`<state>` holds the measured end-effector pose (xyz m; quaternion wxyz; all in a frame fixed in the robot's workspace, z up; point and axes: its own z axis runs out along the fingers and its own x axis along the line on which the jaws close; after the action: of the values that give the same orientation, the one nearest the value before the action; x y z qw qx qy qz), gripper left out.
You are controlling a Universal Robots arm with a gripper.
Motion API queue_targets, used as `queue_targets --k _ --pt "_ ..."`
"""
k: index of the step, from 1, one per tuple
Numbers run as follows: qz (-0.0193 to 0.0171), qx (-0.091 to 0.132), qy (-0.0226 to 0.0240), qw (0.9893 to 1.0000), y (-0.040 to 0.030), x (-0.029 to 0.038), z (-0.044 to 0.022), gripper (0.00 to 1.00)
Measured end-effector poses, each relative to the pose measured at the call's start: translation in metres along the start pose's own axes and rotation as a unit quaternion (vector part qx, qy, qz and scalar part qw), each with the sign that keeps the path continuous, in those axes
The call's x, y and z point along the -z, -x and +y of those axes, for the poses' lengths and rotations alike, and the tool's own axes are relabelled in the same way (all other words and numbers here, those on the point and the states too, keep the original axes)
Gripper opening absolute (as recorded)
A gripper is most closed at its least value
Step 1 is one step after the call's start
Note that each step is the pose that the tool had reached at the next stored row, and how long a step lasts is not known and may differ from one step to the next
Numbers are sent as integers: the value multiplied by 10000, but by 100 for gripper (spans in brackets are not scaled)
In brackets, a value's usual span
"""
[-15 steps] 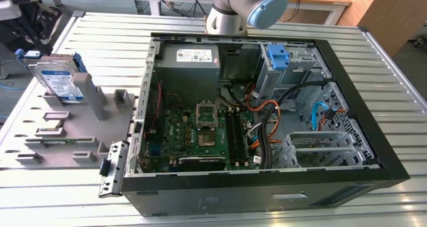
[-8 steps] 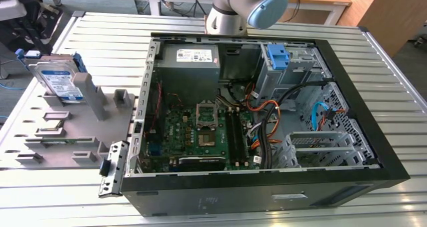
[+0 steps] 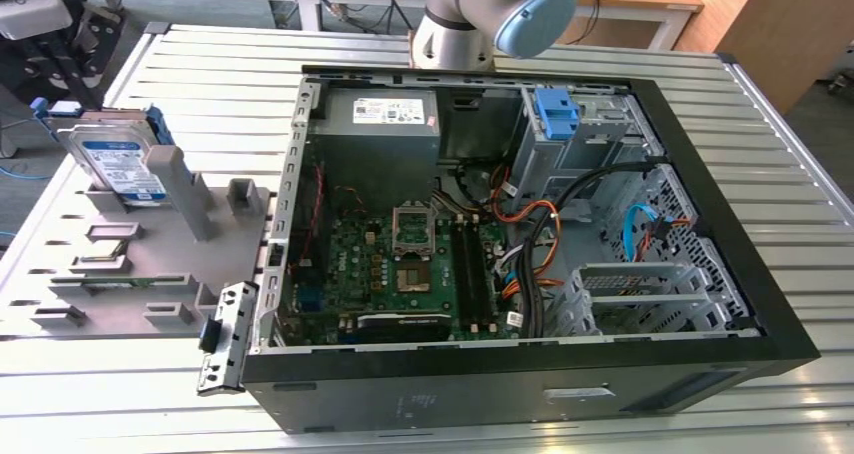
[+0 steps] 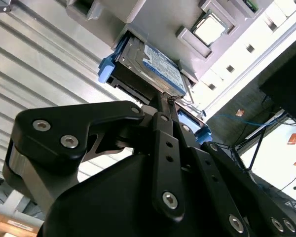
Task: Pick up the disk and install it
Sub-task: 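Pick up the disk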
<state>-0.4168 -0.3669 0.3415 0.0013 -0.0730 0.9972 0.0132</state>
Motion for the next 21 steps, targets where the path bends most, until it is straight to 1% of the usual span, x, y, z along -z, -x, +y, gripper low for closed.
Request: queue_targets --k 3,6,8,11,14,16,19,21 --pt "7 278 1 9996 0 -1 0 11" --pt "14 548 2 9985 0 -2 0 11" --pt "19 727 3 9973 0 -2 0 11" --pt "26 1001 4 9950 0 -3 0 11" --pt "33 1266 6 9920 0 -5 0 11" --pt "38 1455 6 9894 0 -5 0 11" --pt "45 1721 8 9851 0 -6 0 11" --pt "50 1898 8 9818 0 -7 0 11"
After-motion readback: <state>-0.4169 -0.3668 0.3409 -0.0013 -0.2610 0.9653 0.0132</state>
